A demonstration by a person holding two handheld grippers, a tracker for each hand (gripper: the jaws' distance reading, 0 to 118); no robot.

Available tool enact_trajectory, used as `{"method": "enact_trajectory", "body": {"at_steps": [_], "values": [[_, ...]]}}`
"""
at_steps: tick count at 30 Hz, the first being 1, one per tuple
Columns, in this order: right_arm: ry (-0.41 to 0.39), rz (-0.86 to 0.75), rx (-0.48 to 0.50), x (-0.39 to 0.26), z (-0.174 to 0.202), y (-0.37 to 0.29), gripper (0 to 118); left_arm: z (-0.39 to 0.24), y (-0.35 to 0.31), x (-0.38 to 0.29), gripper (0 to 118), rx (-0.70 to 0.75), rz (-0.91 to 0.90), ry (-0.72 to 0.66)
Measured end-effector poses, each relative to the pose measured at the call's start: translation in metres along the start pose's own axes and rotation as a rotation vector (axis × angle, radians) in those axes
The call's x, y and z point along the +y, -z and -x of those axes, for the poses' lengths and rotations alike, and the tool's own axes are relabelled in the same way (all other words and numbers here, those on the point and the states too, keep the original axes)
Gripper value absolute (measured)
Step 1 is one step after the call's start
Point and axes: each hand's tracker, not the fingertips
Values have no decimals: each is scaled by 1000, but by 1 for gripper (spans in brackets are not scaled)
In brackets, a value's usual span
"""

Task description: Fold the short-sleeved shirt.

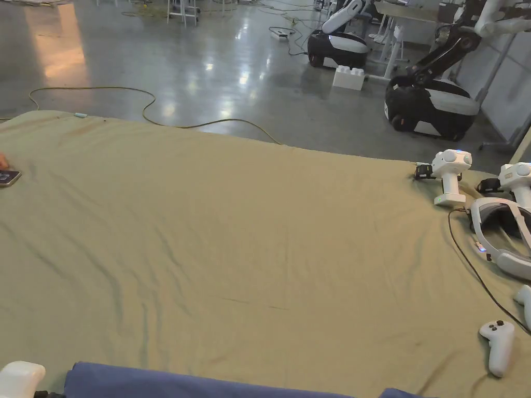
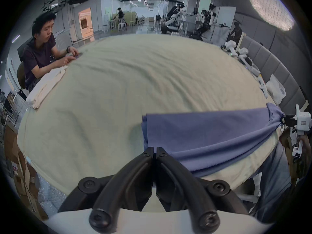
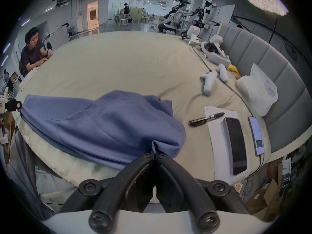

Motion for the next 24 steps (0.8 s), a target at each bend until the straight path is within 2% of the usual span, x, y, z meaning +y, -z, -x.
{"method": "enact_trajectory", "body": {"at_steps": [5,6,7,8,9,10,11,14,19,24], "values": [[-10,15,-24,-1,10,12,4,5,22,-9,5,19,14,-6],[-29,11,-39,1,12,8,13,2,20,-7,10,29,5,-4],[-55,-2,-84,3,16,3,39,0,17,-5,21,57,-6,-1],[-70,-30,-116,6,18,-2,59,-2,14,-2,31,94,-36,9],[-77,-64,-130,9,19,-7,67,-5,8,0,41,102,-69,10],[-74,-107,-149,13,18,-10,67,-7,4,5,56,97,-99,1],[-64,-140,-166,20,19,-15,67,-9,0,11,63,77,-129,-14],[-4,-274,-174,47,25,-30,67,-19,-11,33,63,24,-221,-46],[84,-501,-170,96,48,-55,67,-47,-23,78,63,23,-372,-9],[84,-679,-146,132,77,-79,66,-80,-47,116,62,-7,-548,8]]}}
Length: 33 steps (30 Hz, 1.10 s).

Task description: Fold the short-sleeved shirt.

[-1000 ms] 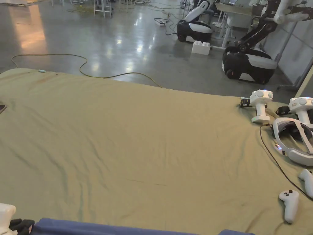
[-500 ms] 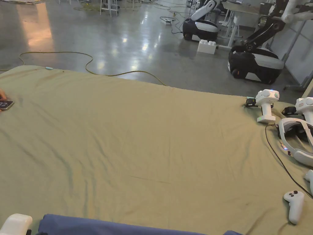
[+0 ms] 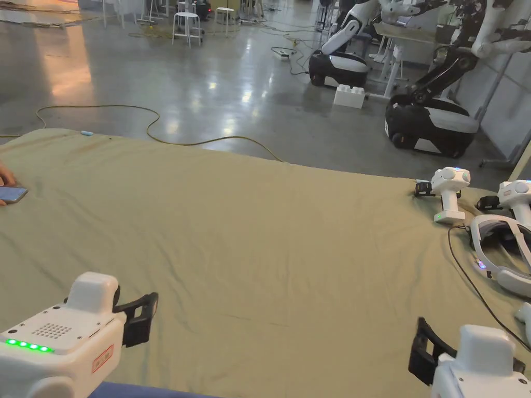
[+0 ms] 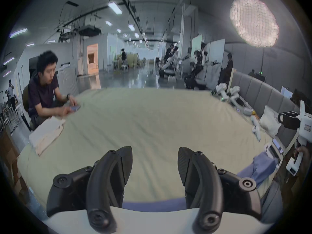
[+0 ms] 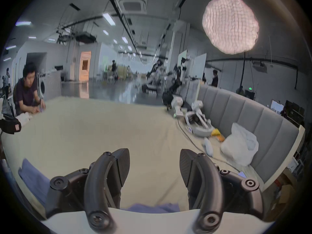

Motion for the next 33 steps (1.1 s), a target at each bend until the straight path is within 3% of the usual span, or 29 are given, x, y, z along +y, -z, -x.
{"method": "enact_trajectory", "body": {"at_steps": [4,6,7,9,10,12,19,26,33], "values": [[25,-149,36,30,24,-6,53,-29,-13,32,57,42,-140,23],[41,-222,34,41,35,-8,24,-35,-16,42,39,52,-205,30],[47,-259,28,45,41,-9,16,-39,-19,47,24,67,-237,32],[51,-285,-12,53,50,-8,14,-45,-23,53,17,98,-289,37],[74,-294,17,55,53,-6,14,-47,-26,55,17,99,-311,32],[104,-290,41,60,57,-4,0,-51,-30,58,4,95,-341,29],[90,-292,87,64,71,-2,0,-49,-29,61,0,121,-337,46],[64,-281,104,65,78,3,0,15,-34,31,0,112,-131,16],[20,-233,144,59,89,14,0,115,-50,-26,0,-19,173,-192]]}}
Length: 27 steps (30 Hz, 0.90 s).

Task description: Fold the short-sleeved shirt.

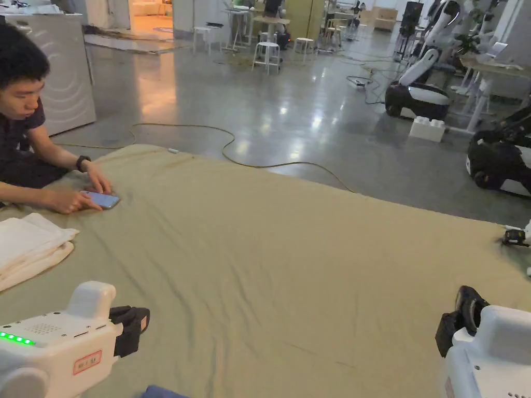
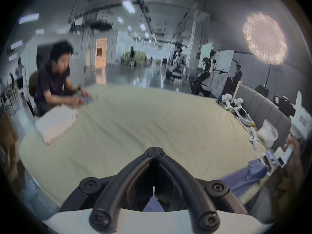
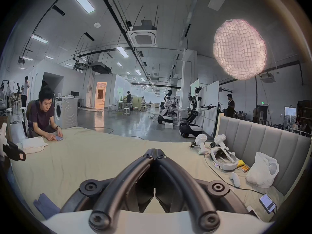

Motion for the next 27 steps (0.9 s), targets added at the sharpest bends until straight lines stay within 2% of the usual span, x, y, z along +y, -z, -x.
{"method": "enact_trajectory", "body": {"at_steps": [7,8,9,10,11,12,13,19,21,24,25,26,27], "values": [[-15,81,17,-15,10,7,0,68,29,-48,2,-113,260,-151],[-15,87,19,-17,11,7,0,75,35,-55,8,-141,277,-181],[-19,92,17,-19,12,7,0,81,41,-61,20,-156,287,-225],[-29,102,8,-21,13,7,0,85,48,-68,38,-185,304,-278],[-35,109,4,-22,13,7,0,91,54,-73,51,-237,325,-327],[-35,114,4,-23,12,7,0,96,63,-77,60,-289,350,-374],[-35,121,6,-25,11,7,0,100,70,-83,63,-315,360,-417],[-55,162,-29,-33,4,5,0,106,113,-118,63,-440,524,-584],[-56,176,-35,-35,1,5,0,110,114,-123,63,-511,443,-646],[-49,183,-40,-37,-1,3,0,110,121,-133,61,-558,441,-750],[-49,186,-41,-37,-1,3,0,108,124,-135,56,-587,438,-757],[-52,190,-44,-37,-1,2,0,104,125,-136,43,-567,442,-743],[-52,192,-42,-38,-1,3,0,100,127,-136,25,-543,470,-707]]}}
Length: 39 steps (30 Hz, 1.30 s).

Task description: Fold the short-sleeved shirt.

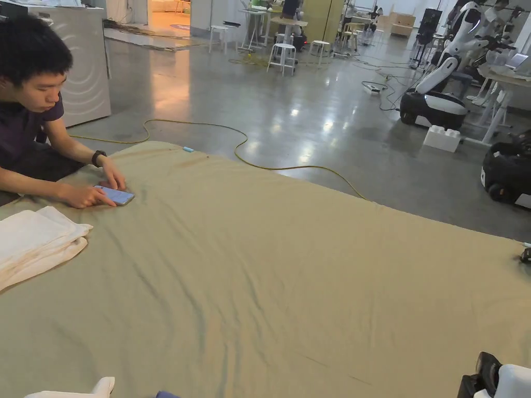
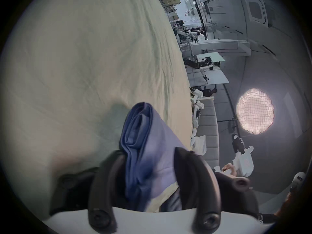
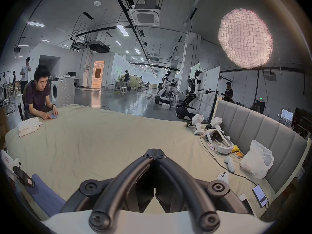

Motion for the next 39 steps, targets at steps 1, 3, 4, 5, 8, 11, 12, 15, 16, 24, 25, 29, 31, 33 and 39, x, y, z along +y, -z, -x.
{"method": "enact_trajectory", "body": {"at_steps": [1,3,4,5,8,11,12,15,16,24,25,29,31,33,39], "values": [[0,4,4,0,0,0,0,-3,7,1,14,81,36,32],[-1,10,8,-1,2,0,0,-7,8,-6,14,63,8,34],[-1,12,11,-1,2,1,0,-9,7,-7,11,40,-12,31],[-1,13,14,-2,3,0,0,-11,8,-8,10,52,-16,30],[-4,16,26,-4,5,1,0,-22,0,-12,9,100,-50,92],[-7,17,35,-5,6,1,0,-36,-14,-17,9,78,-80,93],[-7,18,38,-5,7,1,0,-44,-19,-19,8,76,-93,109],[-2,18,47,-5,6,2,0,-71,-35,-20,8,187,-117,221],[-3,17,49,-5,6,1,0,-81,-43,-21,8,230,-133,256],[6,1,67,-3,0,0,0,-128,-113,-17,8,447,-229,320],[4,-2,64,-3,0,0,0,-133,-117,-17,8,478,-233,334],[7,-6,72,-4,0,1,0,-163,-112,-30,8,475,-225,348],[13,-2,79,-5,-1,2,0,-180,-100,-40,8,442,-213,364],[13,3,79,-6,-1,2,0,-197,-83,-51,8,376,-198,376],[17,18,74,-10,-8,1,0,-217,-9,-74,8,283,-73,418]]}}
